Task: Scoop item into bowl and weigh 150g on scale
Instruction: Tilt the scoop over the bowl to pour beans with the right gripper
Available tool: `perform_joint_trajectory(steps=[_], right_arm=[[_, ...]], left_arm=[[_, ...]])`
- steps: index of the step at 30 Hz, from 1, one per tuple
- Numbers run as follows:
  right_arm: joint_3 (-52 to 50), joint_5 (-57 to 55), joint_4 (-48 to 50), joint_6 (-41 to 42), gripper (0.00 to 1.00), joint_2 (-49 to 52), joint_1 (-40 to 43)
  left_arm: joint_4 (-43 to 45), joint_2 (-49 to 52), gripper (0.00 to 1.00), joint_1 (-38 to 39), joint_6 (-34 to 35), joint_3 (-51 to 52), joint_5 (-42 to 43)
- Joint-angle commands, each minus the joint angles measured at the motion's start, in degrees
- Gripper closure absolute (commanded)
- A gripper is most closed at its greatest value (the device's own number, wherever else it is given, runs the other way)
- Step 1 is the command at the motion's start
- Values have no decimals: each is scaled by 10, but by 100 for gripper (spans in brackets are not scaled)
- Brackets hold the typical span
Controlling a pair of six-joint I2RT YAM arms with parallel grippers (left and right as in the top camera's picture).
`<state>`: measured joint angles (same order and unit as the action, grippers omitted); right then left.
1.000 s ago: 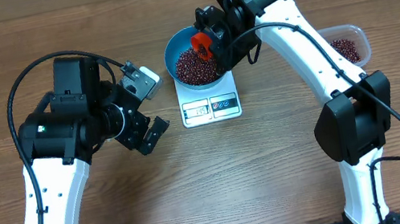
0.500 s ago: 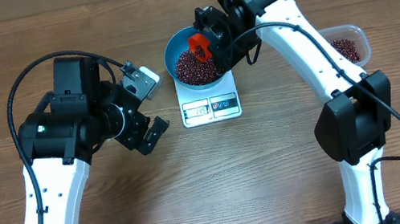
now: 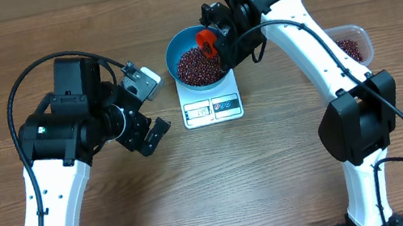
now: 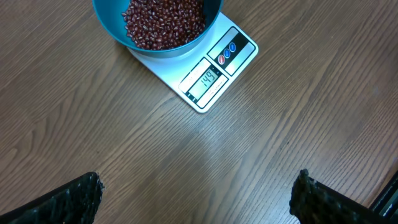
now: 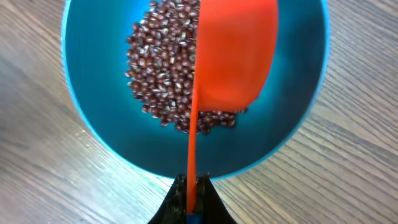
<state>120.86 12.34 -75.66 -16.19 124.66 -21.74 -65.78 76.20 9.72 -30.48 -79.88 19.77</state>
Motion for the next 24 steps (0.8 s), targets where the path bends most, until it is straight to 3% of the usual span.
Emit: perform_joint_trajectory(steps=[1,24], right_arm=[[19,-9,8,14,96,-26,2],[19,39,2,16,96,-26,4]], left_arm=[[0,4,0,0,-13,-9,8],[0,4,0,0,-13,-9,8]])
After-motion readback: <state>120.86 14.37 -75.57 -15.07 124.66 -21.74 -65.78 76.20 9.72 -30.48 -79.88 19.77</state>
